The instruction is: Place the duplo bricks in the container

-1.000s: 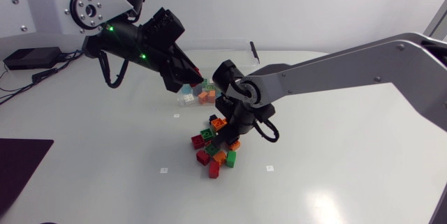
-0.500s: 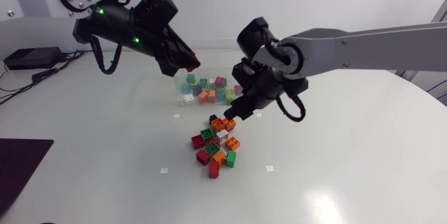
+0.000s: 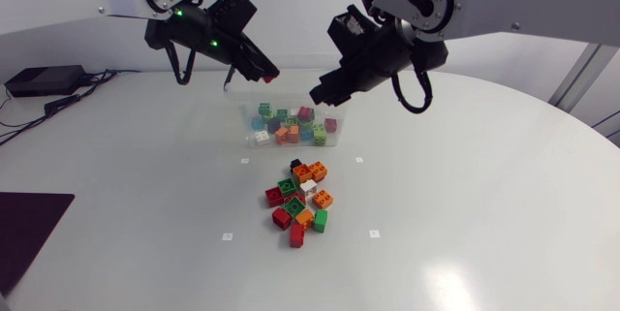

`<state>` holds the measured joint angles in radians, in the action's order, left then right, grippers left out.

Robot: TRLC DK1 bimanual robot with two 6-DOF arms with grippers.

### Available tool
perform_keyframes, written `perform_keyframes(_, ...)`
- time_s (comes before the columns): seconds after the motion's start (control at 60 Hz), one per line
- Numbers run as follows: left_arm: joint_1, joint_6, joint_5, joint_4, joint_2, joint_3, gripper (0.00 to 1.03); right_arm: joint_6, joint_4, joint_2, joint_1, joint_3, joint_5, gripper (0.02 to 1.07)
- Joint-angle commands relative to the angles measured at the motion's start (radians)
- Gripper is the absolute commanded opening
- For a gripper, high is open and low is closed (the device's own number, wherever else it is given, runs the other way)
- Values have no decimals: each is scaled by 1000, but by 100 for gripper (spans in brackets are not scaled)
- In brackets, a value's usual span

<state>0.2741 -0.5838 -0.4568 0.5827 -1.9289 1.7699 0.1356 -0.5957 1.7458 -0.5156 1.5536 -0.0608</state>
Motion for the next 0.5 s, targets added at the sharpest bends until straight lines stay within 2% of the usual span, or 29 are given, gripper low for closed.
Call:
perform_keyframes(0.0,-12,38,13,-17,-67,80,30,16,4,55,2,62,-11,39)
perform_keyframes(0.05,-13,53,23,-29,-90,105,33,16,7,75,2,92,-16,39)
perform_keyframes(0.15,-19,75,30,-32,-108,134,69,18,8,124,9,157,-28,39)
perform_keyframes(0.217,-19,75,32,-30,-87,118,86,18,20,152,20,186,-40,39)
perform_keyframes(0.35,-26,75,33,-46,5,49,96,22,34,212,31,253,-47,39)
perform_keyframes(0.483,-35,71,32,-81,122,-50,97,24,34,279,42,333,-48,39)
